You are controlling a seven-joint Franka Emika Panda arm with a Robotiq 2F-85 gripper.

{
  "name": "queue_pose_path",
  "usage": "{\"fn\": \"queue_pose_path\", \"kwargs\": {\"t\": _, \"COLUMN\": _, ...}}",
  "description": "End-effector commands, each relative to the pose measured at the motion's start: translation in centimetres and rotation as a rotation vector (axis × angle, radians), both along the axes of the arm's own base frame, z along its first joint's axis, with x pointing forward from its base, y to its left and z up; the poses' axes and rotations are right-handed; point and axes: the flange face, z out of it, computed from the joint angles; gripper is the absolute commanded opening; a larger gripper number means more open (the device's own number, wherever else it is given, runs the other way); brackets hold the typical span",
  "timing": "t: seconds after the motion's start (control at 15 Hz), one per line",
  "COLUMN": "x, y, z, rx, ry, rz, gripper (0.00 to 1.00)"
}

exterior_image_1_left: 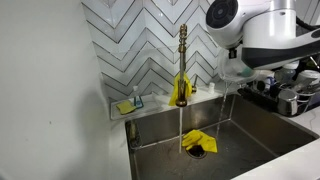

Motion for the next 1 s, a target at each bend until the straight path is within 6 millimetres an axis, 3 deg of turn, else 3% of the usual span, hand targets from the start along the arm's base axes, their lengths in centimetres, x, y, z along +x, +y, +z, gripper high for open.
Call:
{"fn": "queue_pose_path", "kwargs": {"t": 0.0, "x": -0.6, "y": -0.1, "z": 0.2, "rx": -0.038, "ry": -0.125, "rz": 0.025, "gripper": 0.01}}
{"fn": "queue_pose_path", "kwargs": {"t": 0.4, "x": -0.4, "y": -0.5, "z": -0.4, "rx": 0.030, "ry": -0.096, "rz": -0.052, "gripper": 0.01}}
{"fn": "queue_pose_path", "kwargs": {"t": 0.93, "x": 0.0, "y": -1.0, "z": -4.5, "rx": 0.348, "ry": 0.277, "rz": -0.235, "gripper": 0.01}}
